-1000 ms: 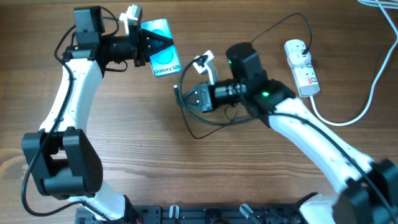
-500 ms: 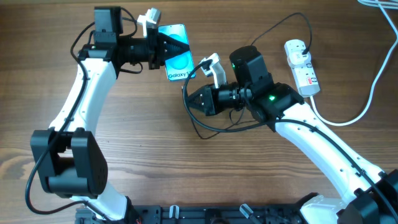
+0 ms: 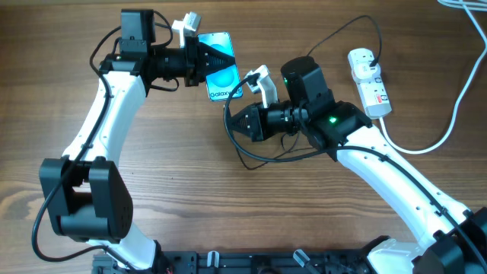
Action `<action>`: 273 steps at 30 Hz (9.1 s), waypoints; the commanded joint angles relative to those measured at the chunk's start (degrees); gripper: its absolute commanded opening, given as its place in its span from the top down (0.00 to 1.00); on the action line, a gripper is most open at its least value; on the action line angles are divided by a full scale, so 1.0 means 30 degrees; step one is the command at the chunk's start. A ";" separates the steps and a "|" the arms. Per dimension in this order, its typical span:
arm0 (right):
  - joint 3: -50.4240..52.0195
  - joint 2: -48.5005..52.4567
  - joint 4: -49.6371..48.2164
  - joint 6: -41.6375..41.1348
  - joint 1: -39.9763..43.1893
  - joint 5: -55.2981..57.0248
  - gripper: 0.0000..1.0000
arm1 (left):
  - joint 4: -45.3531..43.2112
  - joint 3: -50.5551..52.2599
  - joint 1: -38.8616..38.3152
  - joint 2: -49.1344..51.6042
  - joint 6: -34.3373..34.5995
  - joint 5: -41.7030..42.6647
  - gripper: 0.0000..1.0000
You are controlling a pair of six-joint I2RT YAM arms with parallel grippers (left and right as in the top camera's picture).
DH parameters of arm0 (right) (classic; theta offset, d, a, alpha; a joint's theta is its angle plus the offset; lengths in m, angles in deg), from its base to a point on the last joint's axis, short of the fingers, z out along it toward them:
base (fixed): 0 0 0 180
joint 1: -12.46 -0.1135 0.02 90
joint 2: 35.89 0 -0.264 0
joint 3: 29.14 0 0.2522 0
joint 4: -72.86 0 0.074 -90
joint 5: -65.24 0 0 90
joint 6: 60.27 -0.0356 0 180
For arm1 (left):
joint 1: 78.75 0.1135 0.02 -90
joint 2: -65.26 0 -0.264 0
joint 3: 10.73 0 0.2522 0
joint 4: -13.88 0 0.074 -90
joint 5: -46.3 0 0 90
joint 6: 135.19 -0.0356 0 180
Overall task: Plug charger to phone and switch on socket
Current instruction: 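Bring the plug tip up to the phone's bottom port with the right gripper, then push the plug upward into the phone's port with the right gripper, then press the plug fully into the port while the left gripper holds the phone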
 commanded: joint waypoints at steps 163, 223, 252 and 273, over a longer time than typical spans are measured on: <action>-0.0153 -0.0117 -0.3993 -0.2965 0.0248 0.4437 0.95 | 0.0175 0.0000 -0.0765 -0.0138 -0.2361 0.1923 0.96; -0.0153 -0.0102 -0.0568 -0.1508 -0.0517 0.3184 0.95 | 0.1668 0.0000 -0.2193 -0.0131 -0.3905 0.0313 0.96; -0.0153 -0.0102 -0.2193 -0.1953 0.0015 0.3191 0.95 | 0.2535 0.0000 -0.2259 -0.0131 -0.4852 0.0306 0.96; -0.0153 -0.0066 0.2688 -0.1479 0.1829 0.7577 0.00 | 0.6994 0.0000 -0.2266 -0.0015 -0.4845 -0.9887 0.96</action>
